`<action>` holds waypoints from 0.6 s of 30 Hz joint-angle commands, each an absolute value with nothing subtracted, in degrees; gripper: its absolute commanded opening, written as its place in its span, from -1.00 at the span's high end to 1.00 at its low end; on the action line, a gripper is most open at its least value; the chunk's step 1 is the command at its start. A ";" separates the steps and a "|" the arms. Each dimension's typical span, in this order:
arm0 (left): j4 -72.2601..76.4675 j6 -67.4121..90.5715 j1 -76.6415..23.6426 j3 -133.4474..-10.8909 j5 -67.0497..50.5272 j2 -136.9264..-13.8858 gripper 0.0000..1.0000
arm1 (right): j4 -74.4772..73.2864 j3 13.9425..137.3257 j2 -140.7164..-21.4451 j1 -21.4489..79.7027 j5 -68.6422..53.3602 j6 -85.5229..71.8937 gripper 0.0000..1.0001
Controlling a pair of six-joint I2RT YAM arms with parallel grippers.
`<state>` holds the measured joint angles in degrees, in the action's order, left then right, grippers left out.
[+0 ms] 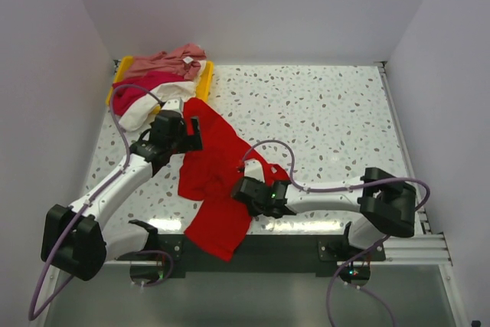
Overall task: Fold and stack the t-shirts
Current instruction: Flatten the tshirt out
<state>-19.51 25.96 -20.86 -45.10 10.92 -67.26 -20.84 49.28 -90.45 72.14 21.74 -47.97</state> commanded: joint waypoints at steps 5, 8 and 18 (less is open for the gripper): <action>-19.69 24.26 -20.74 -45.44 11.34 -65.39 -1.00 | -31.81 50.28 -75.36 57.86 31.11 -43.16 1.00; -18.72 23.91 -20.83 -45.26 10.29 -65.65 -1.00 | -32.87 50.97 -69.63 49.50 32.77 -38.77 1.00; -17.49 24.34 -26.10 -43.86 10.20 -68.47 -1.00 | -31.03 58.17 -71.44 23.23 31.64 -28.66 1.00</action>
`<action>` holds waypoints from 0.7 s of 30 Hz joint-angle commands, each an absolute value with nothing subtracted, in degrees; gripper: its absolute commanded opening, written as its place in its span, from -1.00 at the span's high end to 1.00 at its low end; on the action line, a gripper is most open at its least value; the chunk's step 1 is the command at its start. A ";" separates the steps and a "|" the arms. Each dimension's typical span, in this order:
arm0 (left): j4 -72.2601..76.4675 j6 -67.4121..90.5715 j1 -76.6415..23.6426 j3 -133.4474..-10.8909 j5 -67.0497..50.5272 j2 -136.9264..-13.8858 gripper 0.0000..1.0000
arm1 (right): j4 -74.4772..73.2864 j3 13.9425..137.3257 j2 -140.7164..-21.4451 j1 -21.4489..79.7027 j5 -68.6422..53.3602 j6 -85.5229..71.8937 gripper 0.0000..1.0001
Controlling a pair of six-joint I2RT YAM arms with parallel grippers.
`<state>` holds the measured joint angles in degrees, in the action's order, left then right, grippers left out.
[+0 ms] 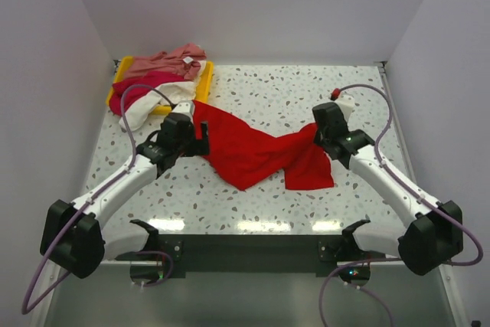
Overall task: Fold and stack the t-shirts
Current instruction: Flatten the tshirt out
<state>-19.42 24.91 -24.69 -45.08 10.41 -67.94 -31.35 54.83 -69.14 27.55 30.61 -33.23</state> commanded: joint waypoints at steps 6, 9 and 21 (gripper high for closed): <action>-15.47 26.10 -29.00 -41.84 9.67 -69.69 -0.98 | -34.79 62.40 -75.67 20.39 31.47 -27.51 0.15; -13.63 27.24 -30.85 -40.70 8.97 -71.01 -0.98 | -35.24 59.78 -73.48 20.04 31.46 -28.38 -0.73; -4.93 32.95 -40.60 -41.83 5.36 -79.71 -0.93 | -31.74 44.83 -70.92 6.16 12.67 -35.59 -0.93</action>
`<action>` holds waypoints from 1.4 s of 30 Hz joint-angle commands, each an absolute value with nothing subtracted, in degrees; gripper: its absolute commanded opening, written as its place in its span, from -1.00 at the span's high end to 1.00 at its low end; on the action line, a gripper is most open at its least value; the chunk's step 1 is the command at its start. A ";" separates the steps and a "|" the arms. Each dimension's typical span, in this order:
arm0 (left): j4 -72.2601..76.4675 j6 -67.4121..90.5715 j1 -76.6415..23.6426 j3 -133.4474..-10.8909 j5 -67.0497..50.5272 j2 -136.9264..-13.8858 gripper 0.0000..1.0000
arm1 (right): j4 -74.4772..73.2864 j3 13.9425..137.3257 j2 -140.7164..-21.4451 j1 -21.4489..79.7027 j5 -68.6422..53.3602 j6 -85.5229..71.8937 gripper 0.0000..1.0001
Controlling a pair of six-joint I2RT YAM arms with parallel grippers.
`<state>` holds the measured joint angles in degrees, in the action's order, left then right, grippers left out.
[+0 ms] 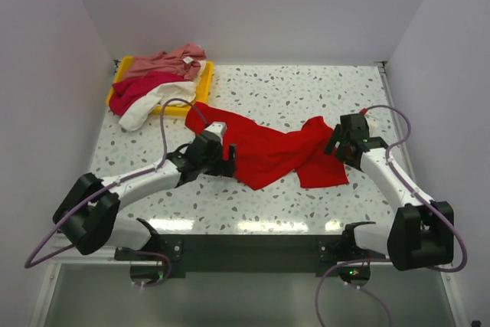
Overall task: Fold and stack the t-shirts
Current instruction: Flatten the tshirt out
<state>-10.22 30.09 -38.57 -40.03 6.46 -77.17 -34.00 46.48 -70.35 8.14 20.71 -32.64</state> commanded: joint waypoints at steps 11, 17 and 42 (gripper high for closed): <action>-1.14 35.07 -43.07 -44.82 4.57 -89.29 -0.71 | -28.74 38.86 -72.86 0.18 7.04 -38.14 -0.94; -0.88 34.72 -43.07 -47.02 3.61 -92.19 -0.52 | -26.63 36.92 -75.32 -3.16 5.19 -38.32 -0.90; -18.80 24.01 -42.98 -65.55 10.27 -85.53 0.65 | -39.27 46.65 -63.38 -4.04 7.99 -32.87 1.00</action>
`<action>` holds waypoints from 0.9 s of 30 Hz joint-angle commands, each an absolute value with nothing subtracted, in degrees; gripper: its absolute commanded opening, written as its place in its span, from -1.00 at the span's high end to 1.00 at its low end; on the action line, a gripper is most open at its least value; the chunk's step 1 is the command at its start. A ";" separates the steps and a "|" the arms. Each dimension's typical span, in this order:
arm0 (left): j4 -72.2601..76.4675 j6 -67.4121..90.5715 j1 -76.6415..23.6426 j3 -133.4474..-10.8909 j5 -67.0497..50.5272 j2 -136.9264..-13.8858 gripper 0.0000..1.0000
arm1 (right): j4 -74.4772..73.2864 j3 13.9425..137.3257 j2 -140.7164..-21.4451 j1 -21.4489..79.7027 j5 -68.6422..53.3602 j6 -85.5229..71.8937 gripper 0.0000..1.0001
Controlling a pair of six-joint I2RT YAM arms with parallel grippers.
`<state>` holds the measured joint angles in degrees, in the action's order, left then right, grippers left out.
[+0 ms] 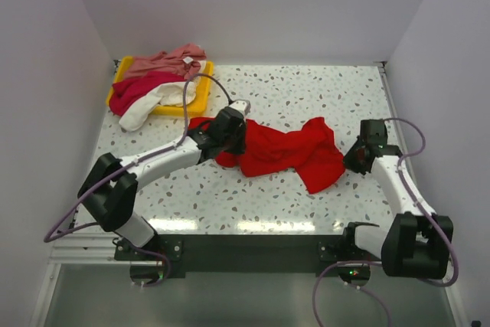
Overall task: Fold and stack the t-shirts
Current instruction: Flatten the tshirt out
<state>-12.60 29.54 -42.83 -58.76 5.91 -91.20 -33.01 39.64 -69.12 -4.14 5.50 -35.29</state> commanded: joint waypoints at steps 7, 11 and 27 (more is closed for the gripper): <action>-24.34 15.65 -36.84 -81.98 9.51 -90.68 0.26 | -43.60 57.82 -60.11 -4.13 9.84 -31.20 1.00; -28.72 14.06 -31.12 -95.15 9.83 -100.88 0.21 | -42.72 61.25 -64.33 -4.04 10.46 -30.50 1.00; -8.53 26.18 -54.03 -51.52 11.58 -77.43 -0.57 | -44.47 79.36 -73.38 -4.13 10.37 -27.33 1.00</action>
<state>-17.93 20.84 -50.17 -55.16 9.43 -80.29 -43.29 75.18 -72.20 -4.14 9.93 -29.21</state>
